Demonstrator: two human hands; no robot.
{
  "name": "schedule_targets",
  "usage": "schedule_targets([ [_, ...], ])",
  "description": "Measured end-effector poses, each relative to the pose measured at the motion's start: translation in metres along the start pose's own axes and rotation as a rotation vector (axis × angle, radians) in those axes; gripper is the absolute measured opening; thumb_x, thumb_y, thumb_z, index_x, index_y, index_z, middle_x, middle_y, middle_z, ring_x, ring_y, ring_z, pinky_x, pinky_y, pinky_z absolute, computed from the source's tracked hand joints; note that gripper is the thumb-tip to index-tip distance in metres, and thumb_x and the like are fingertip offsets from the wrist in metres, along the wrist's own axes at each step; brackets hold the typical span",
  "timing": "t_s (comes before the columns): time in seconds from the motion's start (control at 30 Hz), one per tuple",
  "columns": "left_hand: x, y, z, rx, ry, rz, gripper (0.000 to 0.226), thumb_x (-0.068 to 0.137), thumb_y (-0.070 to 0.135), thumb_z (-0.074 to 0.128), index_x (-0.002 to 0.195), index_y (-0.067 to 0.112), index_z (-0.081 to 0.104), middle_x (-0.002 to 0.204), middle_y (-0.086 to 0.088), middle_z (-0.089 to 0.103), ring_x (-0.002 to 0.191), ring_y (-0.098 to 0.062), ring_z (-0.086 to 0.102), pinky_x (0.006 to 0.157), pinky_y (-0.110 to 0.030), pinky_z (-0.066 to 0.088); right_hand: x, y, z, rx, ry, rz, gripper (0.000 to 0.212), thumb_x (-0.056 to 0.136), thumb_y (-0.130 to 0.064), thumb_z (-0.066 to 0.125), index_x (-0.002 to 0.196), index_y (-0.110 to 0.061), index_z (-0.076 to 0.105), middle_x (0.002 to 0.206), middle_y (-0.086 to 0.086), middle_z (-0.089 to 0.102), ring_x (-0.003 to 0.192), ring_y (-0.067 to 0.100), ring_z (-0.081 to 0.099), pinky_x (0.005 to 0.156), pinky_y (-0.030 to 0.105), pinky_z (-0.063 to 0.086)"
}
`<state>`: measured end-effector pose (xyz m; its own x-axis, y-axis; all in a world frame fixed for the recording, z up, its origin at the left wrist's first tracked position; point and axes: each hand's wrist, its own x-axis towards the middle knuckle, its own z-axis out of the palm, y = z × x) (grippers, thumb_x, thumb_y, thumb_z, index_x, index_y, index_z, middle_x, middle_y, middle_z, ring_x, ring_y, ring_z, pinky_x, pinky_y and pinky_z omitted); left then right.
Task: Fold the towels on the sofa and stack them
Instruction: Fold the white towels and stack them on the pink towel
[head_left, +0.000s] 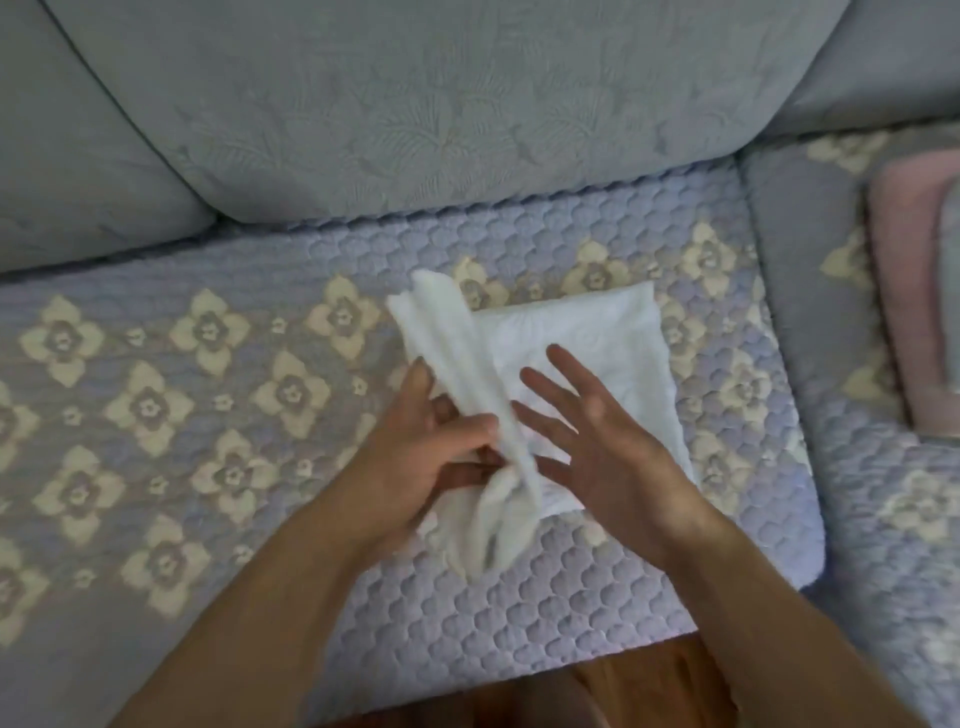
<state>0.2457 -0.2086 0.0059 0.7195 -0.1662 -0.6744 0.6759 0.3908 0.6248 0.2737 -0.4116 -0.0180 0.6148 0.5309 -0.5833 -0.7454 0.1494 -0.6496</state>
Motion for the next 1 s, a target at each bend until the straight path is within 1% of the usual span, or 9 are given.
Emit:
schedule_targets([
  [0.1, 0.031, -0.008, 0.067, 0.069, -0.111, -0.033, 0.071, 0.089, -0.005, 0.064, 0.146, 0.030, 0.040, 0.111, -0.020, 0.058, 0.099, -0.025, 0.067, 0.089, -0.041, 0.059, -0.006, -0.040, -0.026, -0.164, 0.050, -0.032, 0.046, 0.099, -0.025, 0.057, 0.144, -0.019, 0.048, 0.138, 0.018, 0.058, 0.126, 0.039, 0.057, 0.102, 0.057, 0.047],
  [0.2, 0.058, -0.030, 0.085, 0.193, 0.094, 0.065, 0.048, 0.090, -0.008, 0.057, 0.122, 0.027, 0.062, 0.112, -0.009, 0.063, 0.103, -0.024, 0.068, 0.093, -0.038, 0.058, 0.002, -0.039, -0.063, -0.410, 0.348, -0.043, 0.035, 0.095, -0.011, 0.064, 0.125, -0.029, 0.062, 0.118, 0.008, 0.071, 0.109, 0.034, 0.068, 0.094, 0.061, 0.052],
  [0.3, 0.067, -0.062, 0.059, 0.783, 0.437, 0.378, 0.037, 0.093, 0.008, 0.056, 0.126, 0.024, 0.063, 0.128, 0.005, 0.054, 0.123, -0.013, 0.052, 0.108, -0.032, 0.043, 0.007, -0.036, -0.088, -0.477, 0.414, -0.096, 0.050, 0.094, -0.004, 0.062, 0.128, -0.041, 0.059, 0.121, -0.003, 0.070, 0.110, 0.024, 0.068, 0.093, 0.053, 0.055],
  [0.4, 0.080, -0.092, 0.037, 1.399, 0.435, 0.584, 0.054, 0.095, 0.030, 0.051, 0.146, 0.015, 0.048, 0.156, -0.011, 0.034, 0.147, -0.033, 0.025, 0.120, -0.048, 0.027, 0.016, -0.030, -0.108, -0.544, 0.450, -0.077, 0.063, 0.096, -0.006, 0.059, 0.141, -0.048, 0.047, 0.127, -0.012, 0.066, 0.113, 0.014, 0.066, 0.097, 0.047, 0.055],
  [0.5, 0.099, -0.112, 0.038, 1.701, 0.343, 0.509, 0.066, 0.100, 0.046, 0.036, 0.157, 0.014, 0.029, 0.166, -0.016, 0.015, 0.154, -0.037, 0.007, 0.123, -0.054, 0.018, 0.030, -0.019, -0.108, -0.802, 0.816, -0.108, 0.064, 0.098, -0.005, 0.054, 0.150, -0.037, 0.037, 0.139, -0.009, 0.055, 0.116, 0.012, 0.060, 0.100, 0.044, 0.053],
  [0.57, 0.112, -0.125, 0.039, 1.750, 0.313, 0.474, 0.067, 0.102, 0.048, 0.029, 0.158, 0.011, 0.025, 0.166, -0.017, 0.011, 0.154, -0.037, 0.004, 0.123, -0.056, 0.016, 0.030, -0.009, -0.083, -0.994, 1.063, -0.339, 0.054, 0.099, -0.009, 0.053, 0.149, -0.023, 0.039, 0.145, -0.001, 0.044, 0.128, 0.017, 0.049, 0.108, 0.040, 0.045],
  [0.67, 0.125, -0.136, 0.039, 1.768, 0.343, 0.439, 0.075, 0.102, 0.051, 0.034, 0.160, 0.009, 0.015, 0.167, -0.019, 0.006, 0.154, -0.037, -0.002, 0.123, -0.057, 0.013, 0.036, 0.016, -0.036, -1.303, 0.790, -0.595, 0.049, 0.104, -0.026, 0.046, 0.151, -0.017, 0.037, 0.157, 0.007, 0.032, 0.148, 0.022, 0.024, 0.123, 0.035, 0.019],
  [0.77, 0.132, -0.140, 0.043, 1.782, 0.390, 0.465, 0.079, 0.101, 0.055, 0.038, 0.160, 0.009, 0.012, 0.166, -0.020, 0.005, 0.154, -0.037, -0.004, 0.124, -0.056, 0.009, 0.066, 0.033, -0.076, -1.621, 0.701, -0.321, 0.058, 0.107, -0.046, 0.024, 0.160, -0.026, 0.013, 0.168, 0.005, 0.002, 0.154, 0.028, -0.007, 0.125, 0.051, 0.004],
  [1.0, 0.140, -0.151, 0.033, 1.733, 0.385, 0.525, 0.068, 0.102, 0.047, 0.041, 0.158, 0.012, 0.026, 0.166, -0.020, 0.013, 0.154, -0.037, 0.005, 0.123, -0.055, 0.012, 0.088, 0.042, -0.145, -1.643, 0.603, -0.163, 0.066, 0.103, -0.057, 0.027, 0.159, -0.034, 0.000, 0.167, -0.002, -0.010, 0.154, 0.025, -0.010, 0.125, 0.046, 0.002],
])
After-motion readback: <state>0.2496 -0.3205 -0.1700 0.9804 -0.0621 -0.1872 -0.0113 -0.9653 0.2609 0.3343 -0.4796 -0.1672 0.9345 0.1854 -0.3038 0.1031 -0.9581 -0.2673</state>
